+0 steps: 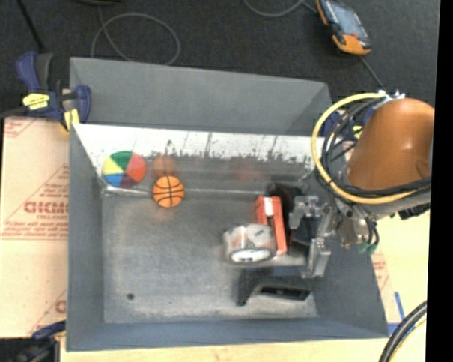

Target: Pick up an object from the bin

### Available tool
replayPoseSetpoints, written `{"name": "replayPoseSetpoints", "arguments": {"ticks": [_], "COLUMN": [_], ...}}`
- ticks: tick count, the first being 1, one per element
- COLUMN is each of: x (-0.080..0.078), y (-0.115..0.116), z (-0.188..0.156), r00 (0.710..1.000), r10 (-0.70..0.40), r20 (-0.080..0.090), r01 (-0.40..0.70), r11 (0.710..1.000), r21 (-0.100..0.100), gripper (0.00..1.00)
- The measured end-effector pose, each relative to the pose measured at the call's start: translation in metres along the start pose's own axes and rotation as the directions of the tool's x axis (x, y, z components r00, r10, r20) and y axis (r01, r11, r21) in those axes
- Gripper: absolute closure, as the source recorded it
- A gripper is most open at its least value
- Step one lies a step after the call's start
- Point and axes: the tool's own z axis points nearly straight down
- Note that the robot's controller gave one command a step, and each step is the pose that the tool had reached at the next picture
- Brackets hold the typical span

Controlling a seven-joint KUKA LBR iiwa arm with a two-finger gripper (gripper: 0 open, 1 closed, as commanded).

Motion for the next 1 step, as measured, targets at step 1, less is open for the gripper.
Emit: {"name": "replayPoseSetpoints", "arguments": {"ticks": [1], "x": [-0.0015], "y": [0.0003], "z": [-0.0043], "r00": [1.0], "r10": [-0.003], "r20": [0.008], "r01": [0.003], "r11": [1.0], "r21": [0.001], "gripper": [0.0]}}
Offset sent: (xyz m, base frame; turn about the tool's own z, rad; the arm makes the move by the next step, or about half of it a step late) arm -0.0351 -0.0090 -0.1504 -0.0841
